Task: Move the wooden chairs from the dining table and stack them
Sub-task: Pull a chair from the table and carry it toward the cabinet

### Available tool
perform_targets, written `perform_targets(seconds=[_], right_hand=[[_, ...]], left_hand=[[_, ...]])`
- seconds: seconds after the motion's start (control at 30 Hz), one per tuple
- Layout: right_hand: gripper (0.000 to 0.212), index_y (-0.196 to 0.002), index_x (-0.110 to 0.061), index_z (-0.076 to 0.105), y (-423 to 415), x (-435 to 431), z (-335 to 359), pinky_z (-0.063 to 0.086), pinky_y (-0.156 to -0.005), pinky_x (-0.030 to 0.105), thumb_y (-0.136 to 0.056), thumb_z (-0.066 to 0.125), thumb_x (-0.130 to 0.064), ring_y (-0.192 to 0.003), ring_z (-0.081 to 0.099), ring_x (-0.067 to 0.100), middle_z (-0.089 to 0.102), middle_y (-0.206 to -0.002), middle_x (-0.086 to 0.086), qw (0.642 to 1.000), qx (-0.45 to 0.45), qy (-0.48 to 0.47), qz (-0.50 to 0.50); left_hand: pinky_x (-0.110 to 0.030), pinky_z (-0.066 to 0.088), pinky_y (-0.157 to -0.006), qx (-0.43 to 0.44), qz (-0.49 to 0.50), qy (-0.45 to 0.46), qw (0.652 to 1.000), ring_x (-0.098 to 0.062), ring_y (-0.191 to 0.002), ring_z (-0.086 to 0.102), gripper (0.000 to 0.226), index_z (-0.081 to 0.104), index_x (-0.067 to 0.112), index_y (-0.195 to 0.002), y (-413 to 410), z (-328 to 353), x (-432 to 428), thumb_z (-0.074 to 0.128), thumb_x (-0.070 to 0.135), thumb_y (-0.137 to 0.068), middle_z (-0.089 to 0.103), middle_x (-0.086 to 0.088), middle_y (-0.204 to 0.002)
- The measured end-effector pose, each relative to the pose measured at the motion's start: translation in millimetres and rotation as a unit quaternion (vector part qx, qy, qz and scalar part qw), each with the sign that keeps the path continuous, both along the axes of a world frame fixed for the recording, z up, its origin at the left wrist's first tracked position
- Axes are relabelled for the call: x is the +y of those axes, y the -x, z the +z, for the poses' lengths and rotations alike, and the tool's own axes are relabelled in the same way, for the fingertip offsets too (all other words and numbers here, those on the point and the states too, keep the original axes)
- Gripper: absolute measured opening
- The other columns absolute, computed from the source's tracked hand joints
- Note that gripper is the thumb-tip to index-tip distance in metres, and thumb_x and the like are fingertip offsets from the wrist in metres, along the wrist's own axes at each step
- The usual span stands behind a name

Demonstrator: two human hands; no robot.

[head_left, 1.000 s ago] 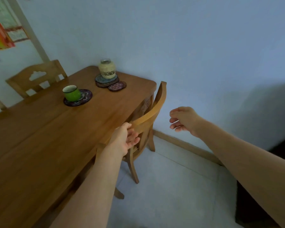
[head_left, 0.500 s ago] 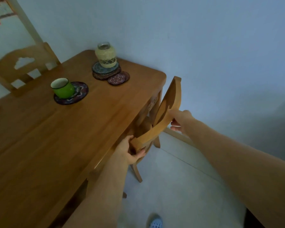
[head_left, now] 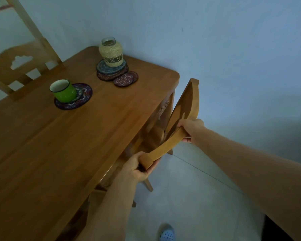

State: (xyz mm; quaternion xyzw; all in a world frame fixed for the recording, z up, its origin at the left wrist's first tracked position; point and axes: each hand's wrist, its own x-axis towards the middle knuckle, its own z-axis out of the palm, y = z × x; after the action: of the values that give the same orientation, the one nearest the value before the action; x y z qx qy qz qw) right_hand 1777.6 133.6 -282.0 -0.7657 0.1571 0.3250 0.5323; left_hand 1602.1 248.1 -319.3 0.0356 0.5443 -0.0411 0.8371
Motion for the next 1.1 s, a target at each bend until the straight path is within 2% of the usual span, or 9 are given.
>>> perform_targets(seconds=[0.1,0.17,0.3,0.47,0.53,0.67,0.8,0.93,1.1], right_hand=[[0.024,-0.081,-0.015,0.045,2,-16,-1,0.053,-0.052,0.033,-0.078,0.068,-0.008,-0.071,0.064,0.025,0.060,-0.084,0.011,1.000,-0.009,0.002,-0.001],[0.025,-0.082,-0.016,0.045,2,-32,1,0.057,-0.061,0.036,-0.078,0.069,-0.010,-0.075,0.066,0.026,0.061,-0.087,0.011,1.000,-0.020,0.004,-0.001],[0.023,-0.080,-0.016,0.046,2,-74,6,0.053,-0.057,0.035,-0.078,0.068,-0.010,-0.073,0.065,0.026,0.062,-0.086,0.011,0.999,-0.038,0.008,-0.006],[0.017,-0.083,-0.014,0.051,10,-147,11,0.056,-0.068,0.039,-0.078,0.067,-0.012,-0.078,0.066,0.026,0.064,-0.086,0.011,0.999,-0.046,0.000,-0.019],[0.017,-0.086,-0.013,0.054,15,-181,13,0.057,-0.065,0.037,-0.077,0.068,-0.012,-0.075,0.067,0.025,0.065,-0.084,0.010,0.998,-0.048,0.003,-0.027],[0.018,-0.080,-0.013,0.051,28,-241,17,0.048,-0.039,0.022,-0.078,0.068,-0.010,-0.058,0.062,0.017,0.061,-0.071,0.006,0.997,-0.061,0.006,-0.056],[0.020,-0.073,-0.015,0.049,41,-302,19,0.056,-0.055,0.026,-0.084,0.064,-0.010,-0.055,0.060,0.014,0.059,-0.067,0.004,0.994,-0.073,0.009,-0.086],[0.015,-0.080,-0.010,0.053,52,-357,23,0.036,-0.027,0.012,-0.083,0.067,-0.009,-0.043,0.055,0.009,0.057,-0.065,0.004,0.990,-0.083,0.014,-0.116],[0.028,-0.103,-0.009,0.055,57,-408,24,0.040,-0.031,0.014,-0.080,0.070,-0.010,-0.059,0.060,0.013,0.060,-0.076,0.005,0.990,-0.079,0.036,-0.108]], left_hand=[[-0.056,0.052,-0.080,0.002,0.000,-0.008,1.000,-0.050,-0.096,0.058,0.037,0.048,-0.001,-0.118,2,2,-17,0.066,0.008,-0.086,0.055,-0.032,-0.112],[-0.056,0.051,-0.079,-0.001,-0.003,-0.011,1.000,-0.050,-0.096,0.058,0.041,0.048,0.000,-0.122,2,4,-34,0.066,0.007,-0.086,0.054,-0.031,-0.117],[-0.055,0.053,-0.078,-0.003,-0.007,-0.009,1.000,-0.048,-0.099,0.058,0.042,0.048,-0.001,-0.123,1,8,-78,0.067,0.009,-0.086,0.052,-0.031,-0.119],[-0.053,0.054,-0.072,-0.005,-0.027,0.005,1.000,-0.049,-0.095,0.058,0.042,0.048,-0.001,-0.122,3,9,-146,0.068,0.012,-0.087,0.053,-0.032,-0.113],[-0.053,0.054,-0.069,-0.005,-0.038,0.008,0.999,-0.048,-0.094,0.058,0.044,0.048,-0.001,-0.124,5,8,-176,0.068,0.014,-0.087,0.053,-0.032,-0.112],[-0.053,0.053,-0.076,0.003,-0.052,0.009,0.999,-0.045,-0.096,0.056,0.050,0.047,-0.002,-0.130,6,5,-232,0.067,0.019,-0.090,0.052,-0.030,-0.112],[-0.052,0.053,-0.076,-0.010,-0.074,0.007,0.997,-0.044,-0.091,0.056,0.051,0.047,-0.005,-0.130,10,6,-292,0.066,0.021,-0.091,0.052,-0.029,-0.113],[-0.050,0.055,-0.070,-0.016,-0.082,0.018,0.996,-0.045,-0.087,0.057,0.044,0.050,-0.005,-0.121,18,8,-346,0.067,0.020,-0.089,0.054,-0.028,-0.108],[-0.050,0.055,-0.041,-0.027,-0.082,0.027,0.996,-0.048,-0.083,0.057,0.045,0.050,-0.003,-0.122,24,4,-396,0.069,0.016,-0.086,0.054,-0.030,-0.107]])
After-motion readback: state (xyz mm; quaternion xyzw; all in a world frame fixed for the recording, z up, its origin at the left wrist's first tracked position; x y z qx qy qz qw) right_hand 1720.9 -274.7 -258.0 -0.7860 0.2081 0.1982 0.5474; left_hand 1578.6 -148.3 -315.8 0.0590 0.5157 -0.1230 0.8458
